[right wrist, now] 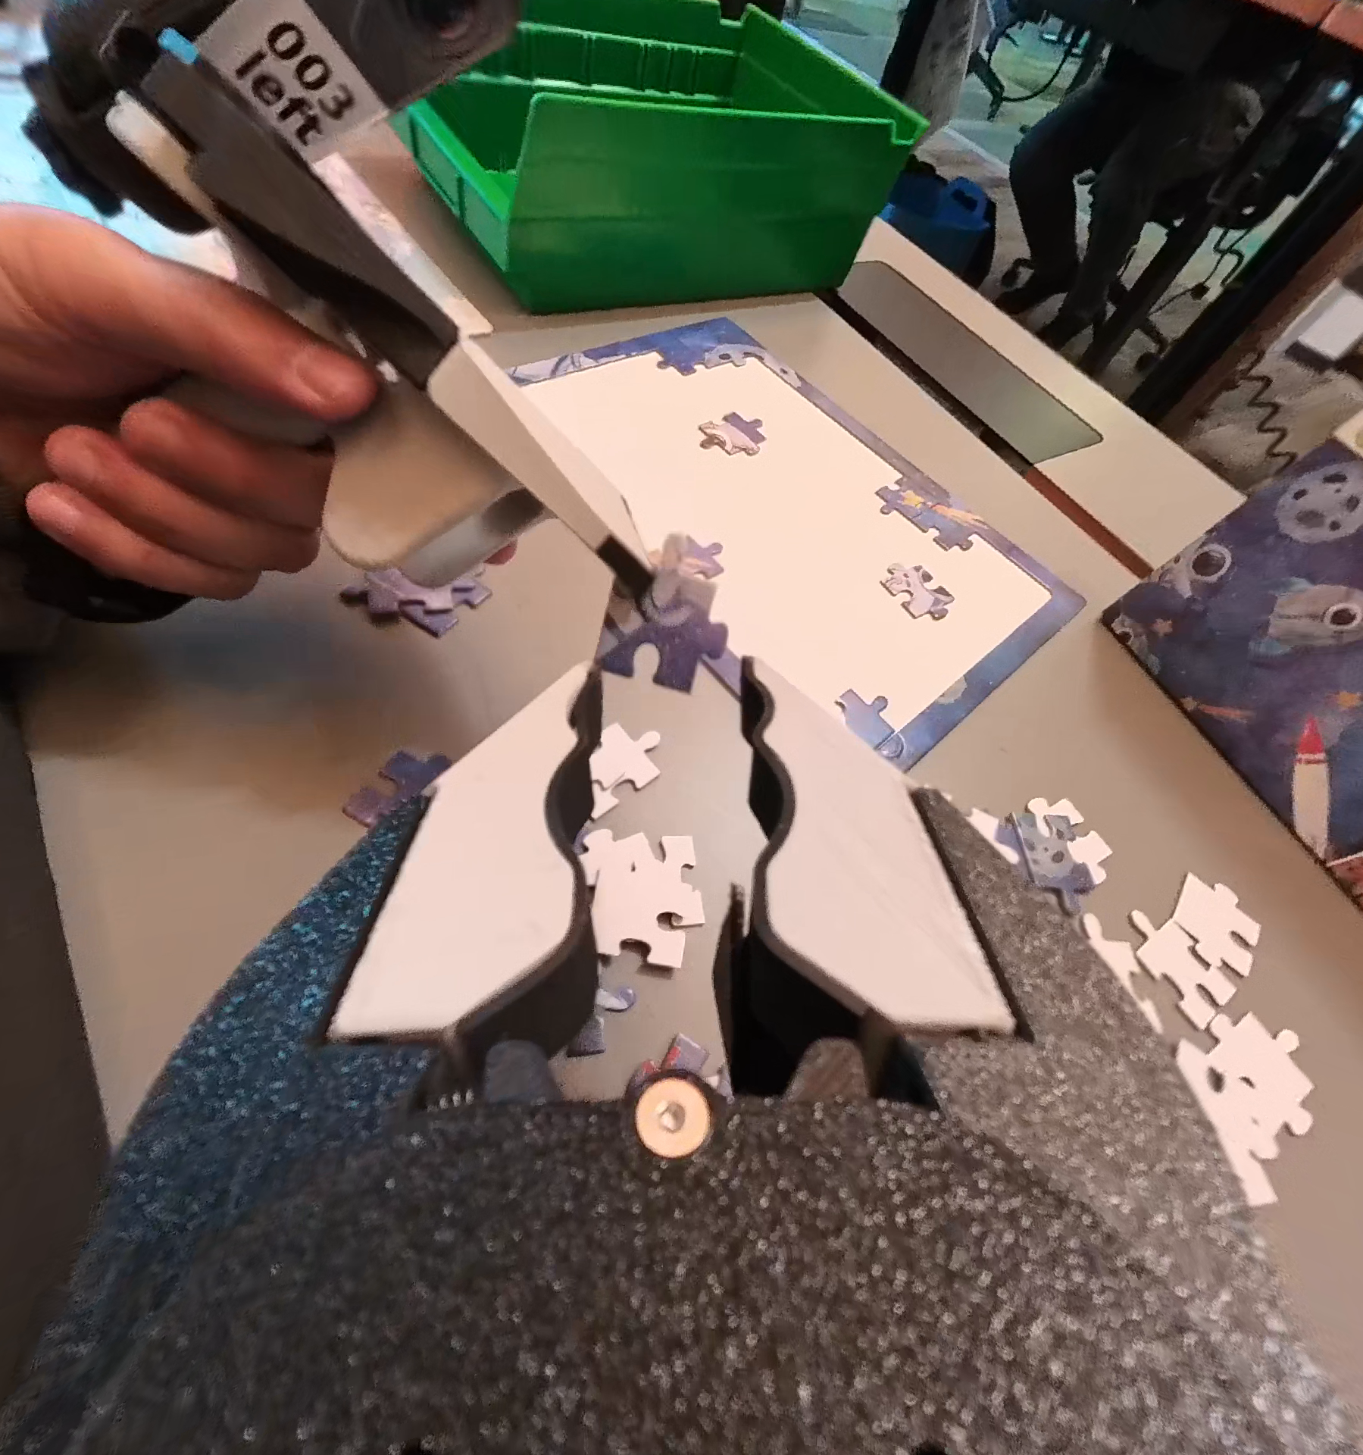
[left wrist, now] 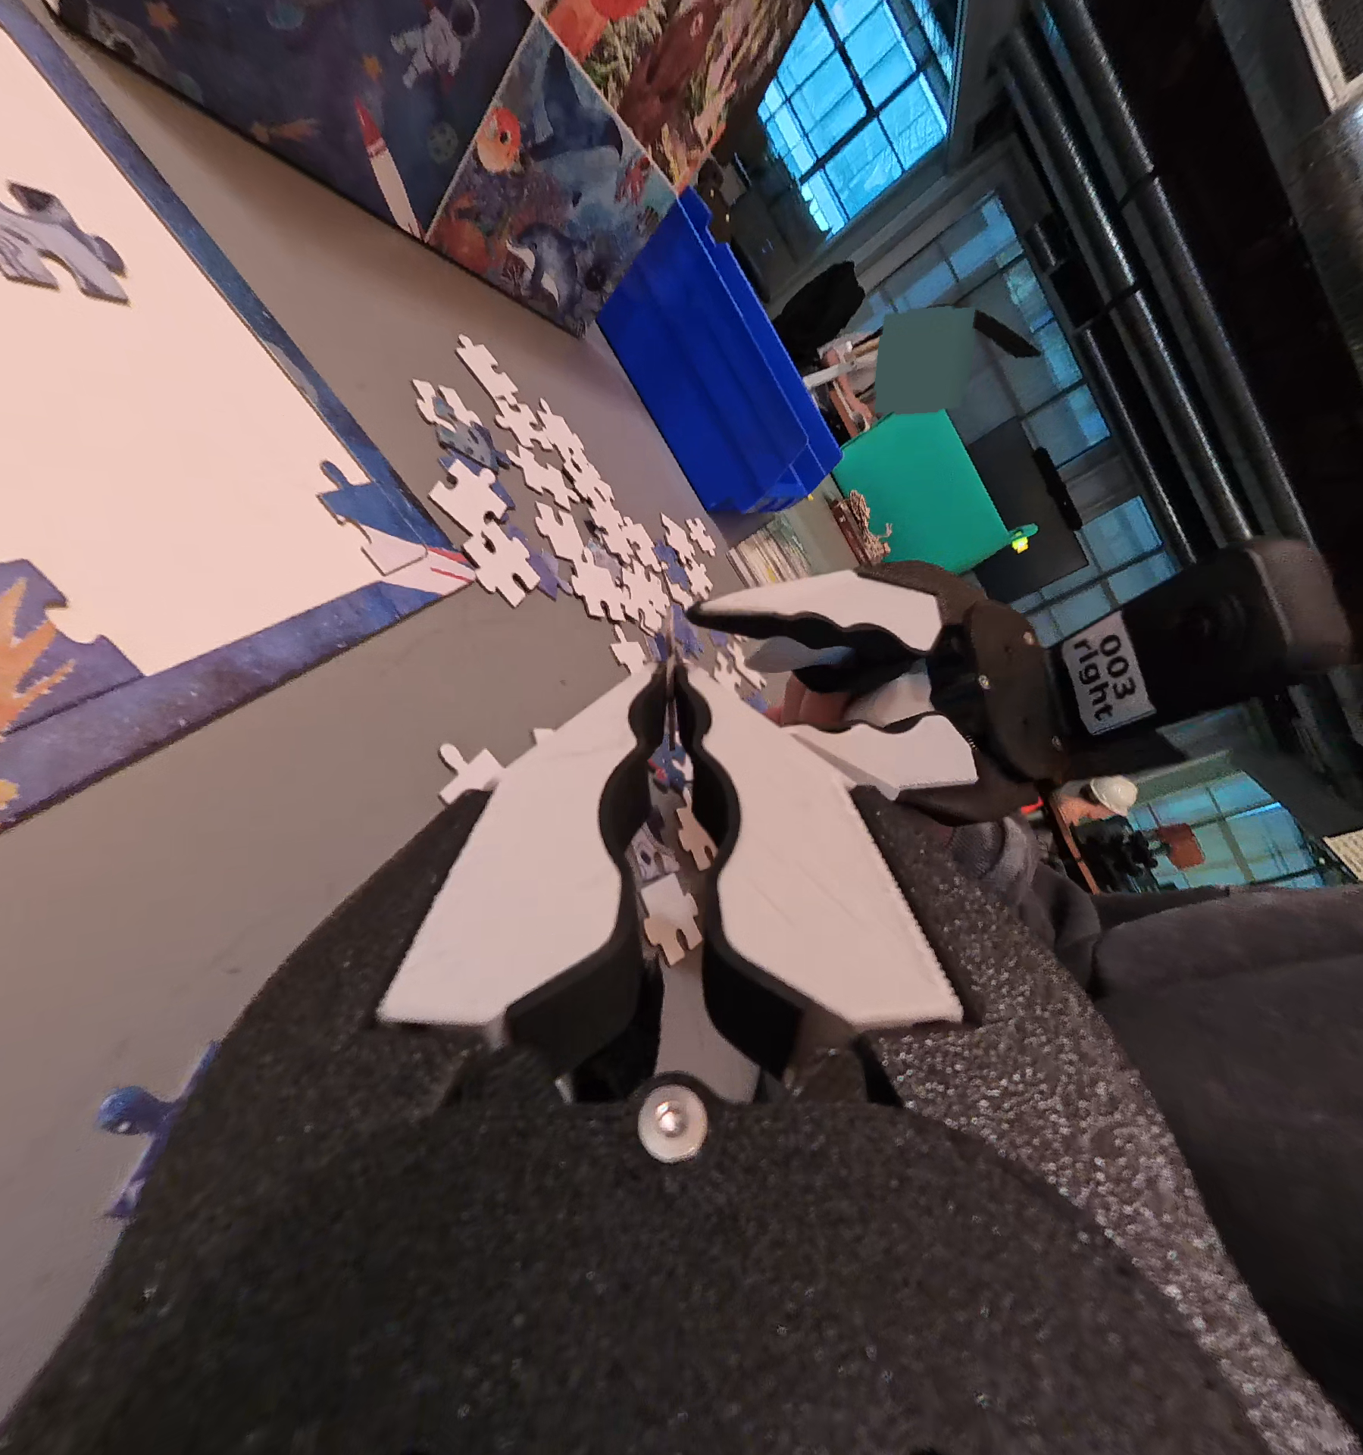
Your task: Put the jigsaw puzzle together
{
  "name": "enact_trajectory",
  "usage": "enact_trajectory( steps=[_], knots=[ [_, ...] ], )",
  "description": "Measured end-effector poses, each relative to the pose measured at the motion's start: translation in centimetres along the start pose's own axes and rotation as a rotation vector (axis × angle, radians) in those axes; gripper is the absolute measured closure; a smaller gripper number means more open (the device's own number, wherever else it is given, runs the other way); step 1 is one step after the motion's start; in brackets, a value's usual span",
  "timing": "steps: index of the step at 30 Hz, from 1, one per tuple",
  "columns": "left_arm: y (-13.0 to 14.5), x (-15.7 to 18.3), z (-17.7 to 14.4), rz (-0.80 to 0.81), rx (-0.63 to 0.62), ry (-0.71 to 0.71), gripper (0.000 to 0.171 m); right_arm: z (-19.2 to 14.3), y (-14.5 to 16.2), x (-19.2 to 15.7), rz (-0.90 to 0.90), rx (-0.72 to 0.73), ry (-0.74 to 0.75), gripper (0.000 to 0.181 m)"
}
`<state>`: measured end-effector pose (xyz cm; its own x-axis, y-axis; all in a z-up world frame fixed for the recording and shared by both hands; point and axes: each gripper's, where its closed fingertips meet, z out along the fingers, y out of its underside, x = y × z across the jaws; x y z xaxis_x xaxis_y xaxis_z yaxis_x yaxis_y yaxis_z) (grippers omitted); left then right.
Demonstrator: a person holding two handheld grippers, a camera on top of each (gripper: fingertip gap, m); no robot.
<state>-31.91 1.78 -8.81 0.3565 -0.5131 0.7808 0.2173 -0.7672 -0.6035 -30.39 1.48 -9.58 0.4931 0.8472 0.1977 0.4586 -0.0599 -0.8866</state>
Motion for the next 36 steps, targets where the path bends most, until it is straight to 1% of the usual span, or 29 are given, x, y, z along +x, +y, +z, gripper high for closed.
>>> enact_trajectory(
  steps=[4, 8, 13, 17, 19, 21, 24, 27, 28, 30, 33, 36],
  knots=[
    [-1.2, 0.2, -0.7, 0.004, 0.065, 0.013, 0.171, -0.1, 0.6, 1.6, 0.106, -0.007, 0.025, 0.145],
    [-1.9, 0.2, -1.1, -0.003, 0.105, 0.020, 0.171, -0.2, 1.1, 2.6, 0.220, -0.008, 0.010, 0.144],
    [-1.8, -0.2, -1.0, -0.007, 0.102, 0.003, 0.171, -0.3, 1.3, 3.1, 0.273, -0.004, -0.003, 0.144],
    [-1.5, -1.3, -0.7, 0.014, 0.062, -0.065, 0.171, -0.2, 1.5, 3.3, 0.252, -0.012, 0.012, 0.144],
    [-1.5, -2.1, -0.3, 0.025, 0.004, -0.114, 0.171, -0.2, 1.7, 3.3, 0.252, -0.016, 0.013, 0.144],
    [-1.9, -3.1, -0.1, 0.076, -0.082, -0.202, 0.170, -0.3, 1.5, 3.3, 0.258, -0.008, 0.004, 0.144],
    [-4.1, -4.3, 0.1, 0.200, -0.219, -0.312, 0.170, -0.3, 1.6, 3.3, 0.249, -0.007, 0.000, 0.146],
    [-6.1, -6.3, 0.8, 0.254, -0.381, -0.351, 0.170, -0.3, 1.5, 3.1, 0.235, -0.005, -0.004, 0.147],
    [-6.8, -7.1, 1.1, 0.255, -0.415, -0.353, 0.170, -0.4, 1.4, 3.0, 0.232, -0.002, -0.005, 0.147],
    [-7.5, -8.3, 1.7, 0.200, -0.497, -0.311, 0.170, -0.5, 1.3, 3.1, 0.225, 0.003, -0.002, 0.148],
    [-8.7, -10.2, 2.3, 0.121, -0.534, -0.311, 0.170, -0.5, 1.4, 3.2, 0.233, 0.004, -0.002, 0.148],
    [-8.4, -12.1, 2.5, 0.131, -0.595, -0.337, 0.170, -0.5, 1.4, 3.3, 0.254, 0.010, -0.011, 0.148]
  ],
)
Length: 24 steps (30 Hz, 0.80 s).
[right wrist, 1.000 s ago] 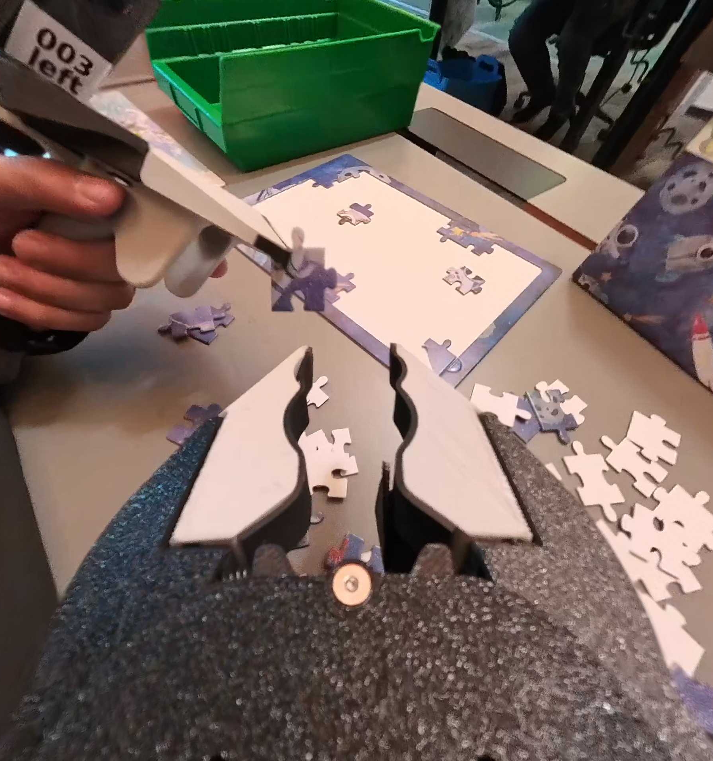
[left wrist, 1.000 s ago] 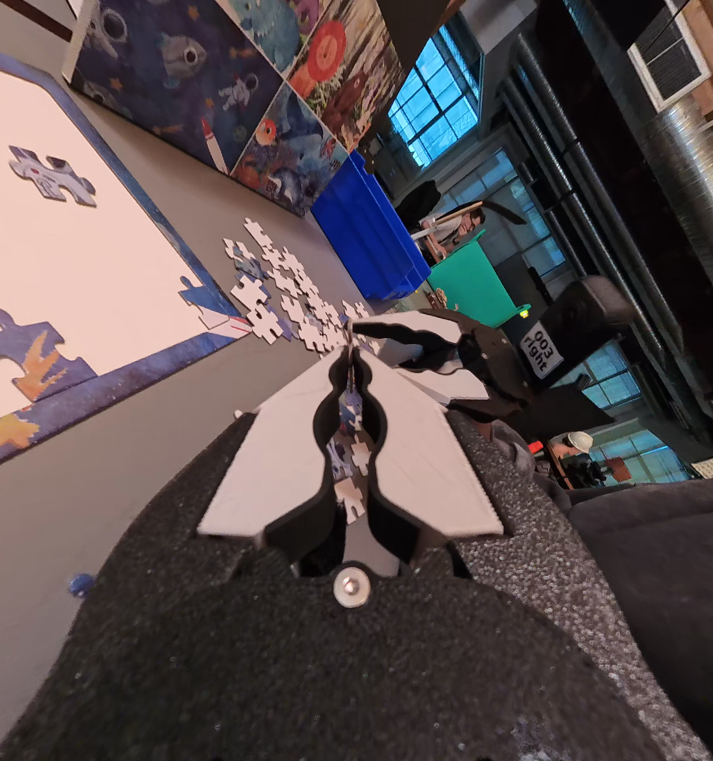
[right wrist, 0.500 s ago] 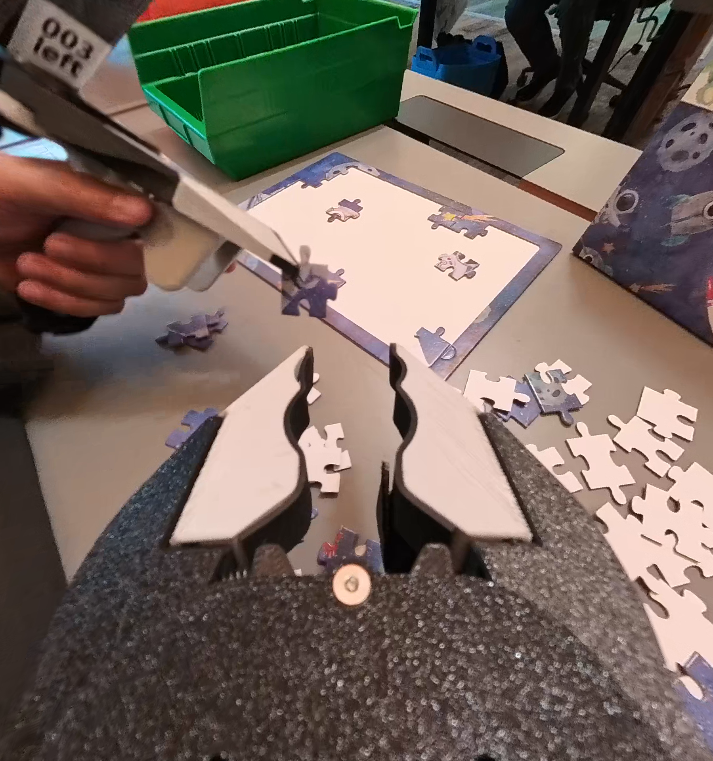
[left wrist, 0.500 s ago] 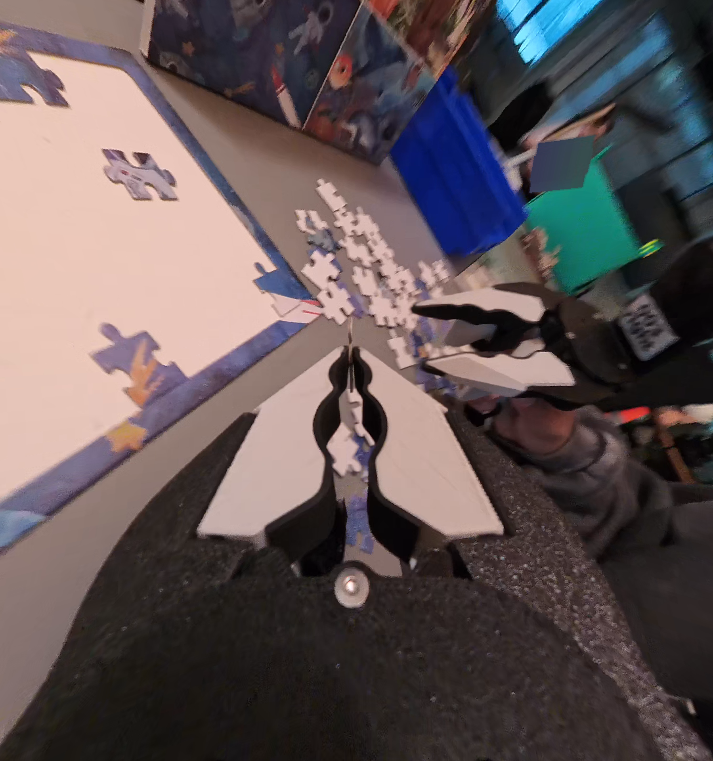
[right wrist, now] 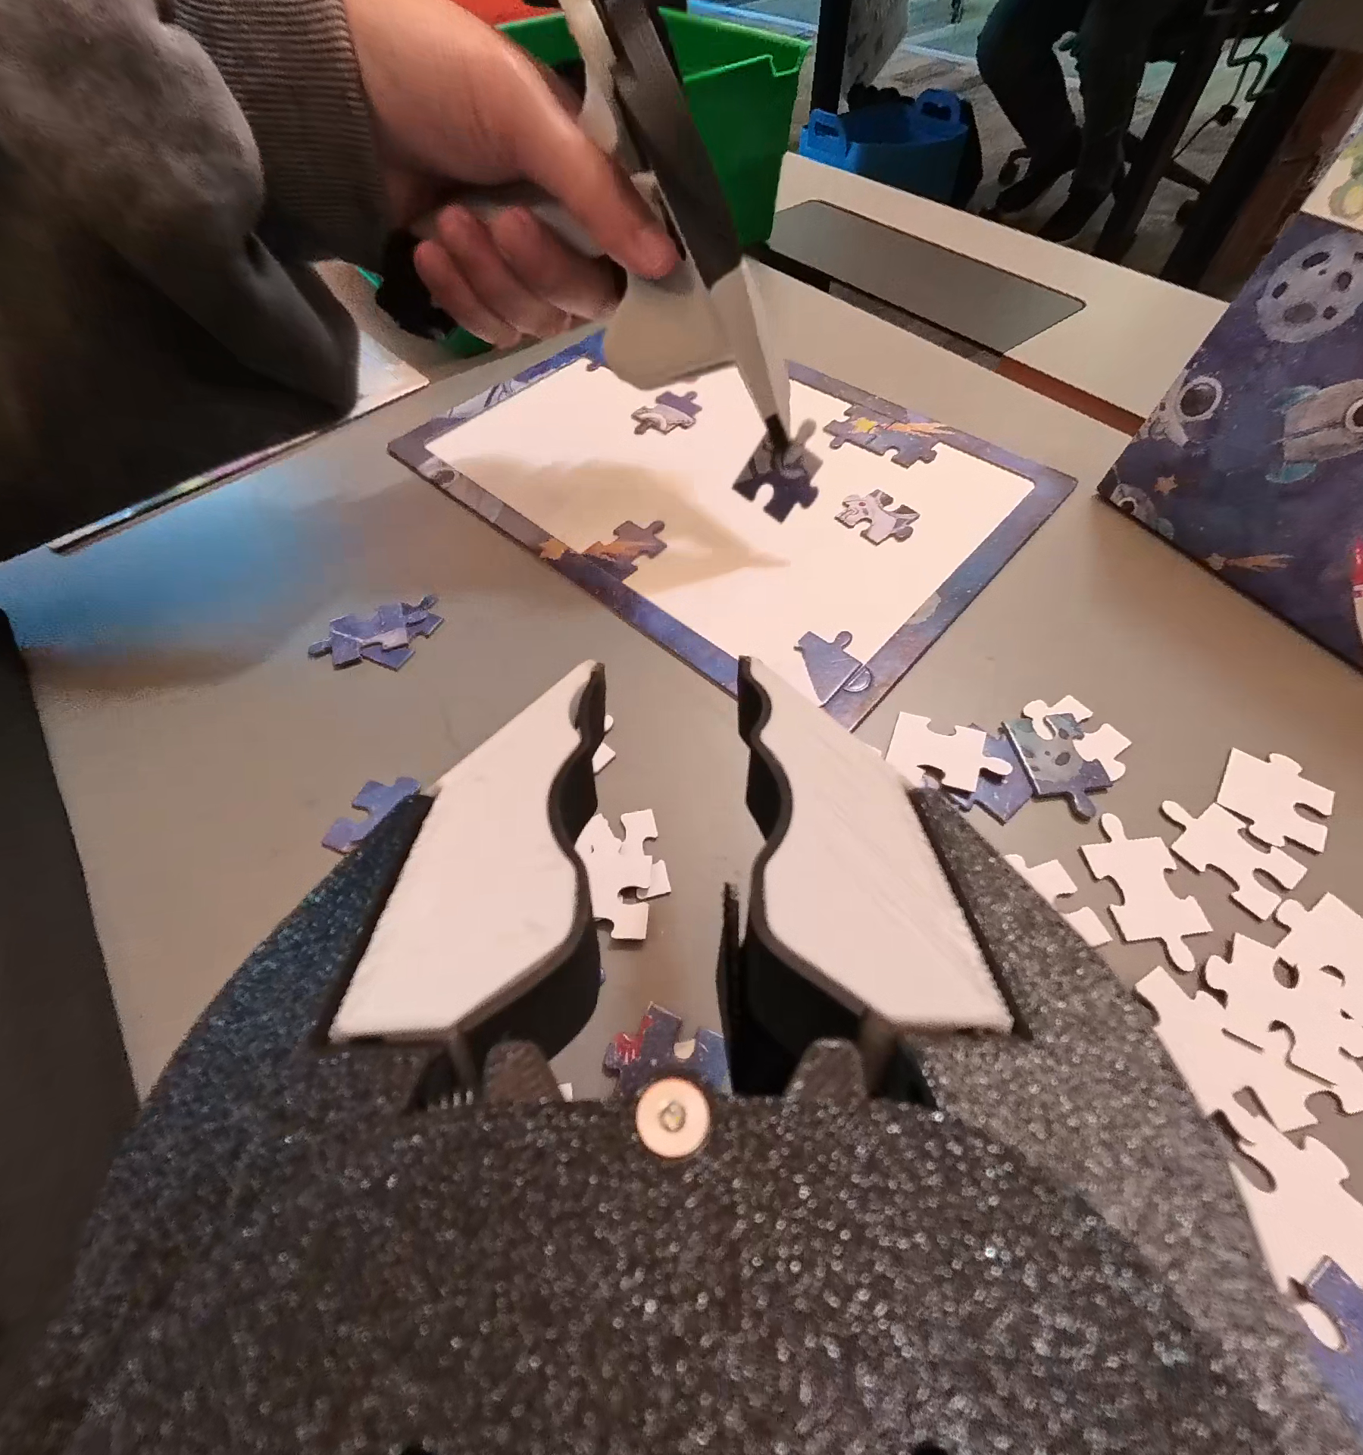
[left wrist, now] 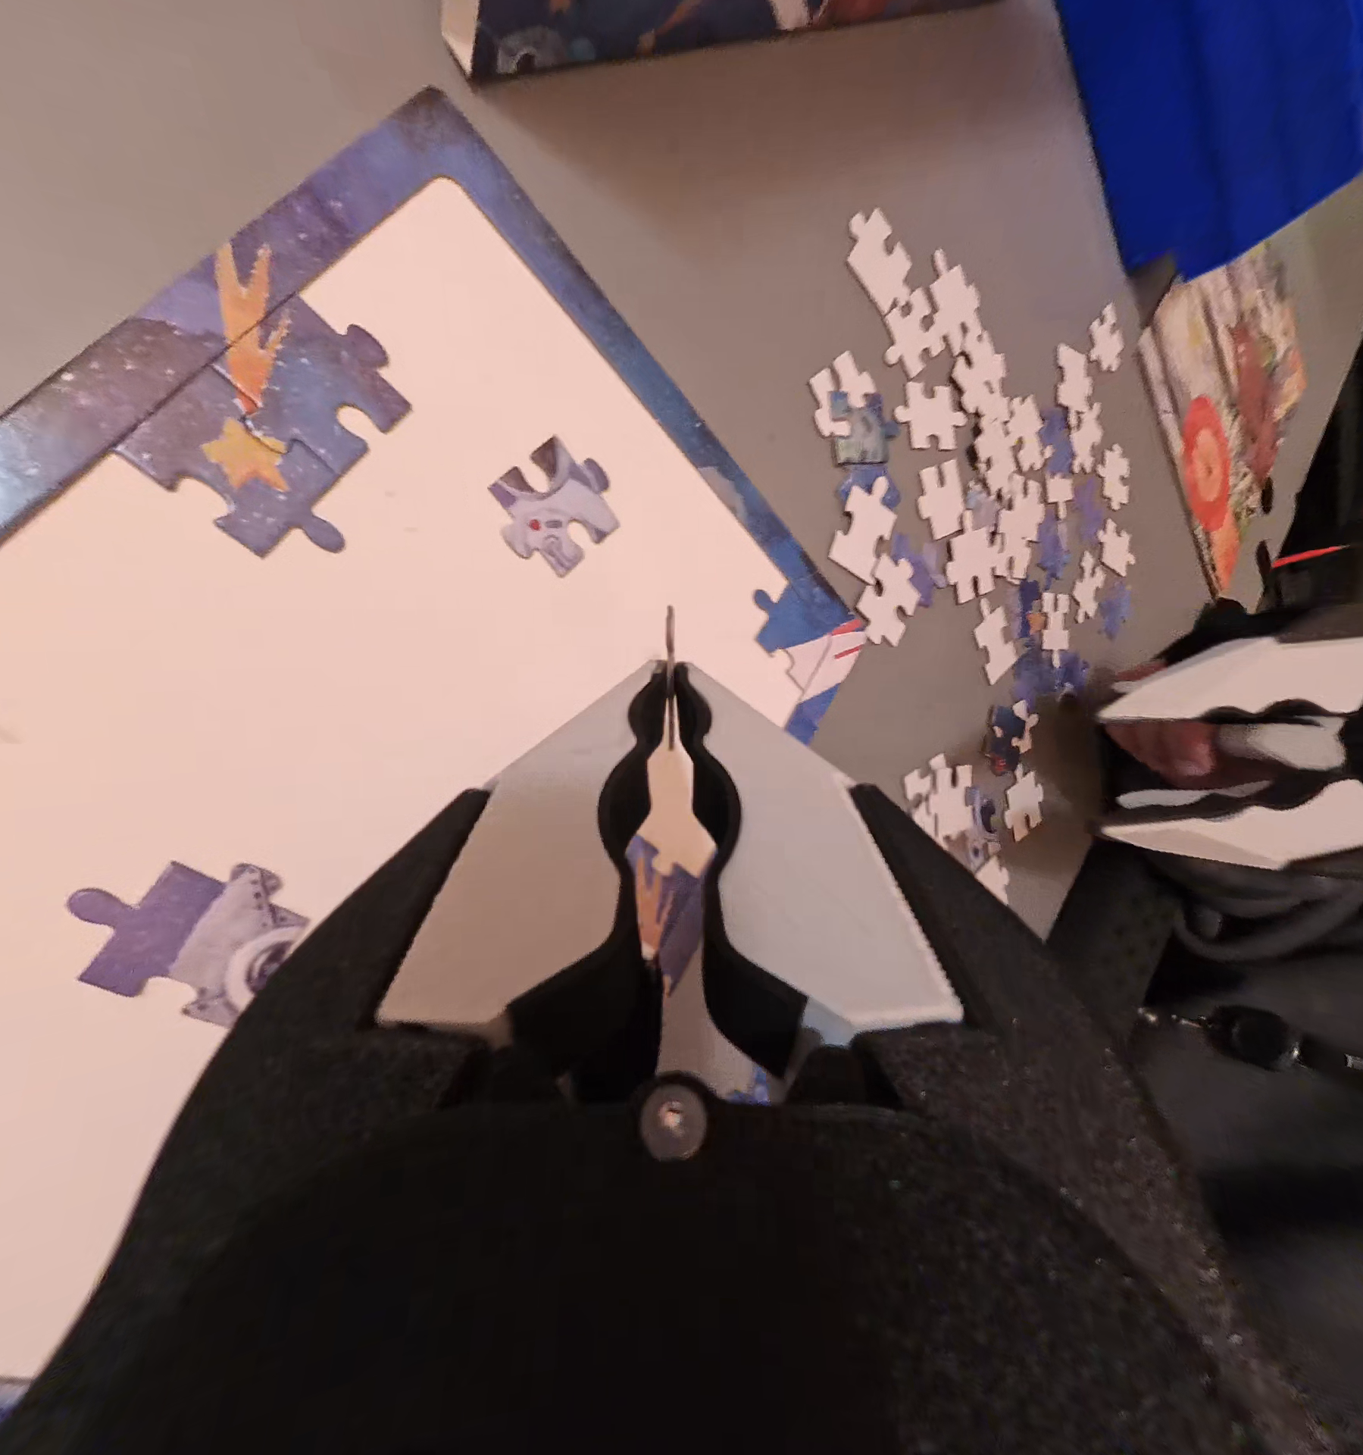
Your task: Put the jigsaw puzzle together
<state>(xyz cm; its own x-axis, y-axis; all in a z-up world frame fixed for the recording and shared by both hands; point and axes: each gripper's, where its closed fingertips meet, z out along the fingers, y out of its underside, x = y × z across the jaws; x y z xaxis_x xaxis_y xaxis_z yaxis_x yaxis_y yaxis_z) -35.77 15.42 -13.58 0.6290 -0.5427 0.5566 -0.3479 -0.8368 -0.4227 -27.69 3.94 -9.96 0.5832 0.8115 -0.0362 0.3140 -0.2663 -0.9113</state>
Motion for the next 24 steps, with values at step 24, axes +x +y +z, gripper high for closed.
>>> enact_trajectory(
  steps=[24],
  knots=[
    [8.2, 4.7, -11.3, 0.173, -0.010, -0.200, 0.170, 0.3, 0.6, 0.2, 0.065, -0.024, -0.022, 0.147]
  ],
)
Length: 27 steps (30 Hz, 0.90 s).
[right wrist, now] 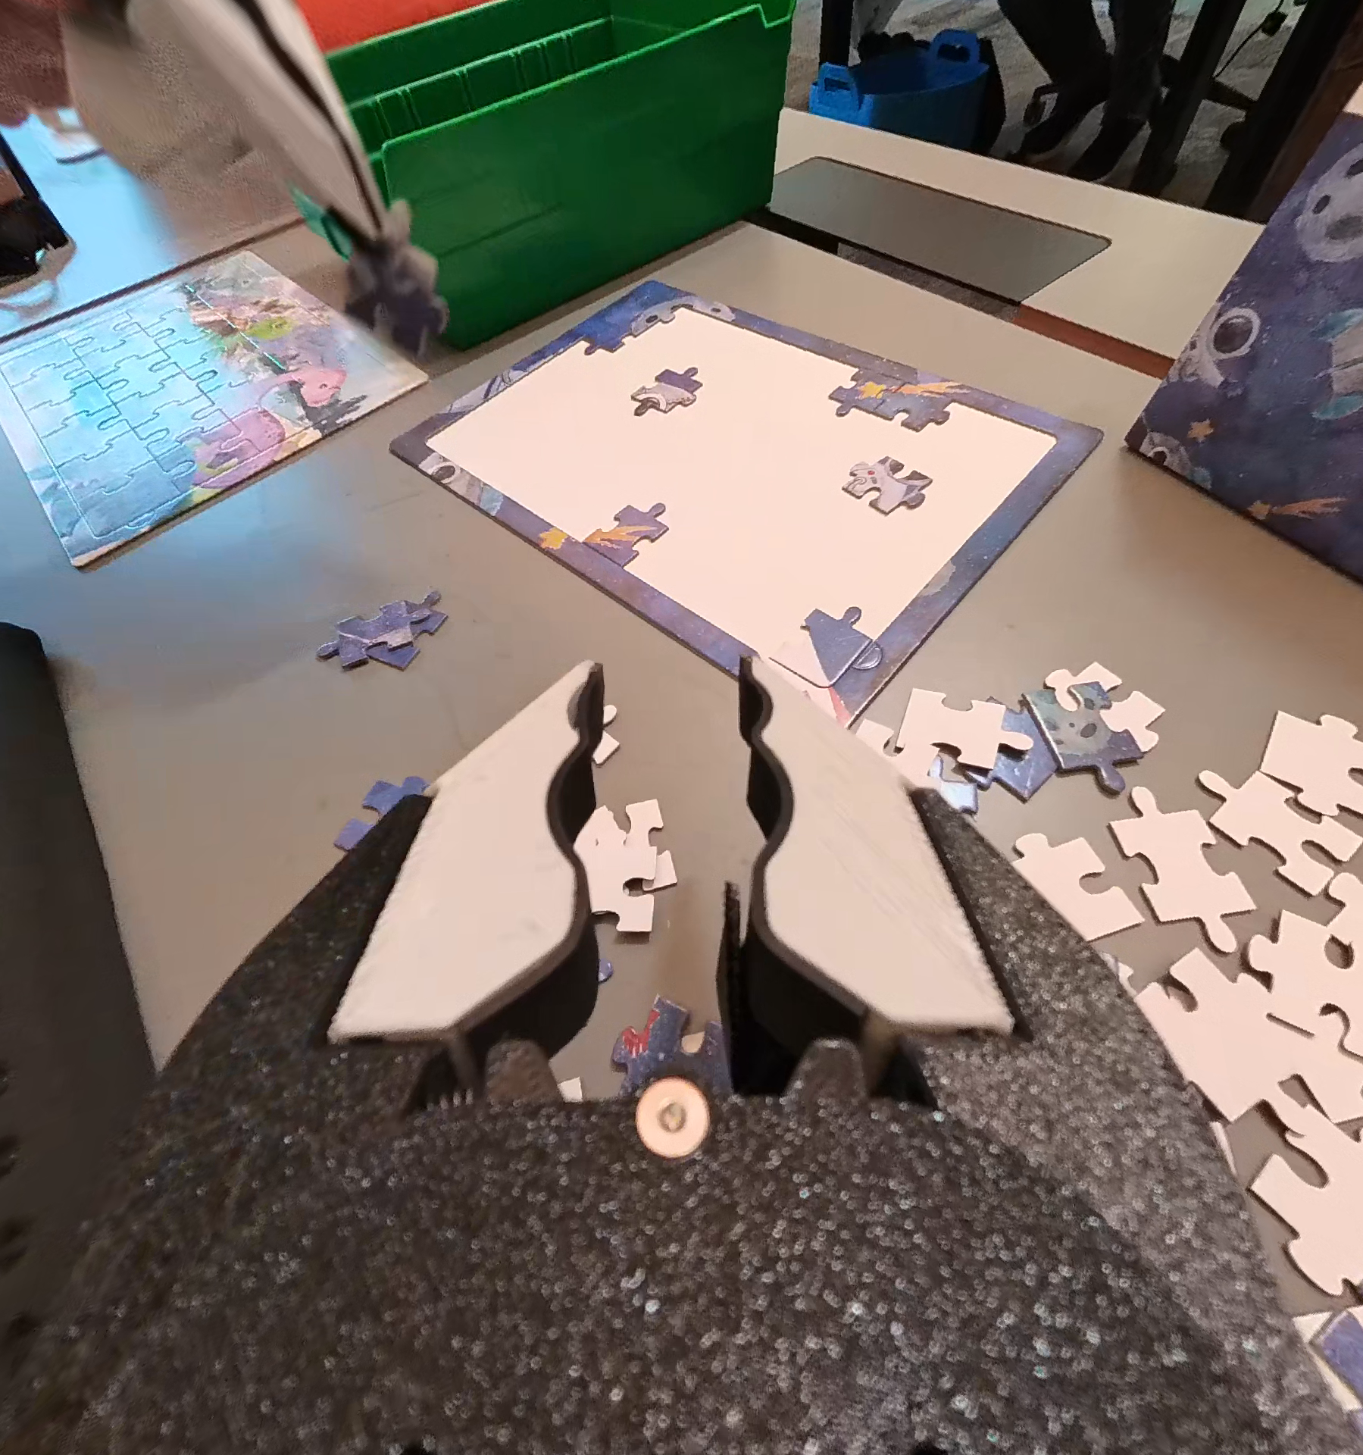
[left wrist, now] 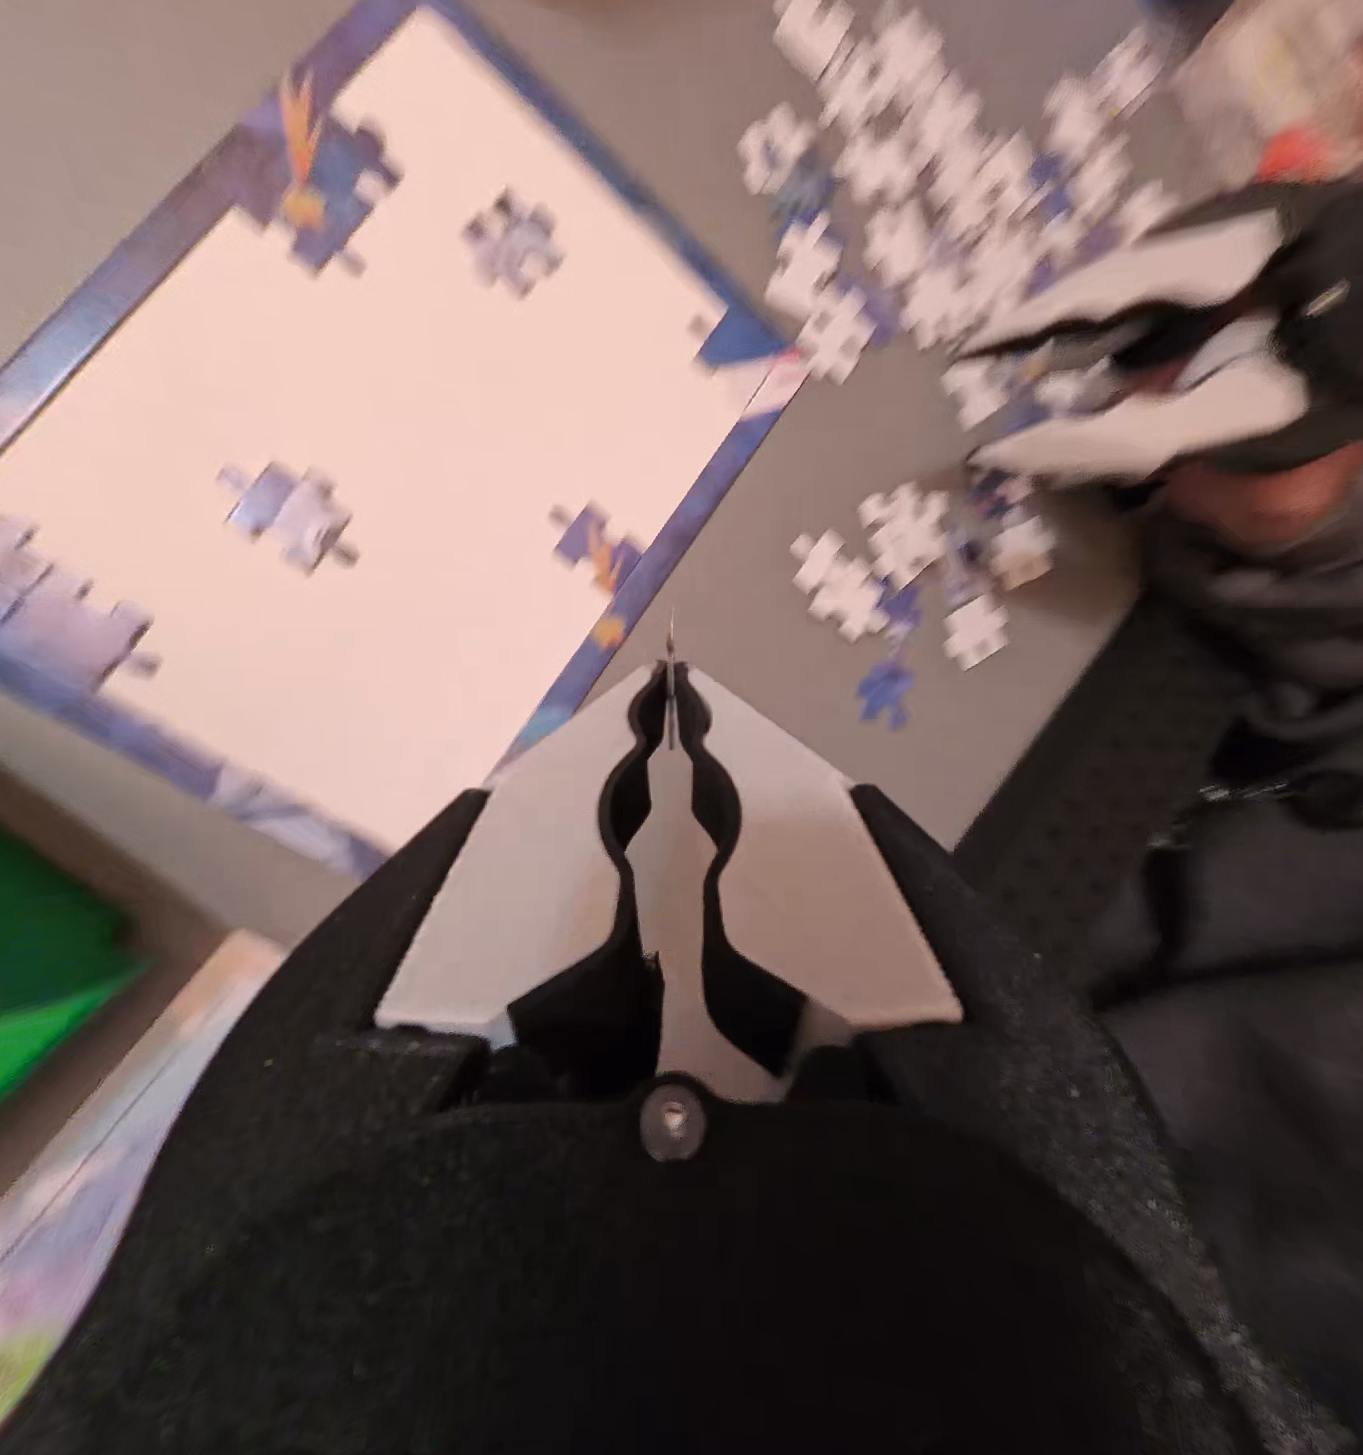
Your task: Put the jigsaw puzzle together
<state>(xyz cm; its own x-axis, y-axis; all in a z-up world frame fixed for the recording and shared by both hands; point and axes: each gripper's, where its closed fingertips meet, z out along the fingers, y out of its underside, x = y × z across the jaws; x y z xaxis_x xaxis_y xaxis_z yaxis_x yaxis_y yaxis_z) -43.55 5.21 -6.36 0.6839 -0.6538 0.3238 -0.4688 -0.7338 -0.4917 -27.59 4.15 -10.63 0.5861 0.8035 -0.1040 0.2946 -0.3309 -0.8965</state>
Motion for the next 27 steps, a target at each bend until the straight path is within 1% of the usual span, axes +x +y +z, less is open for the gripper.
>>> enact_trajectory(
  steps=[1, 2, 4, 8, 10, 11, 13, 17, 19, 21, 24, 27],
  knots=[
    [-1.5, 0.6, 0.5, -0.007, 0.017, 0.062, 0.170, 0.1, 0.1, 0.0, -0.001, -0.005, 0.000, 0.147],
    [-2.7, 0.9, 1.4, -0.007, 0.008, 0.107, 0.170, 0.1, 0.1, 0.0, -0.001, -0.008, 0.000, 0.147],
    [-4.5, 0.1, 4.5, -0.016, -0.059, 0.131, 0.170, 0.1, 0.2, 0.0, -0.005, -0.009, 0.005, 0.147],
    [-6.6, -2.5, 11.6, -0.110, -0.215, 0.167, 0.170, -0.1, 0.3, 0.5, -0.004, -0.008, 0.023, 0.147],
    [-7.0, -3.5, 13.9, -0.123, -0.277, 0.165, 0.170, -0.2, 0.4, 0.8, 0.004, -0.008, 0.029, 0.147],
    [-7.5, -3.7, 14.6, -0.131, -0.279, 0.178, 0.170, -0.2, 0.4, 0.9, 0.009, -0.008, 0.029, 0.147],
    [-8.0, -3.4, 15.4, -0.170, -0.292, 0.227, 0.170, -0.3, 0.3, 1.0, 0.021, -0.004, 0.022, 0.147],
    [-8.7, -3.5, 15.5, -0.180, -0.275, 0.248, 0.170, 0.0, 0.3, 0.4, 0.031, -0.007, -0.011, 0.147],
    [-9.8, -3.2, 15.1, -0.244, -0.208, 0.307, 0.171, 0.1, 0.3, 0.2, 0.024, -0.013, -0.017, 0.147],
    [-10.5, -3.3, 15.2, -0.338, -0.134, 0.335, 0.171, 0.2, 0.4, 0.1, 0.020, -0.019, -0.021, 0.147],
    [-10.4, -4.2, 15.7, -0.433, -0.064, 0.323, 0.170, 0.3, 0.5, 0.0, 0.026, -0.023, -0.029, 0.147],
    [-10.1, -4.7, 15.8, -0.453, -0.020, 0.300, 0.170, 0.2, 0.5, 0.0, 0.032, -0.023, -0.031, 0.147]
  ],
)
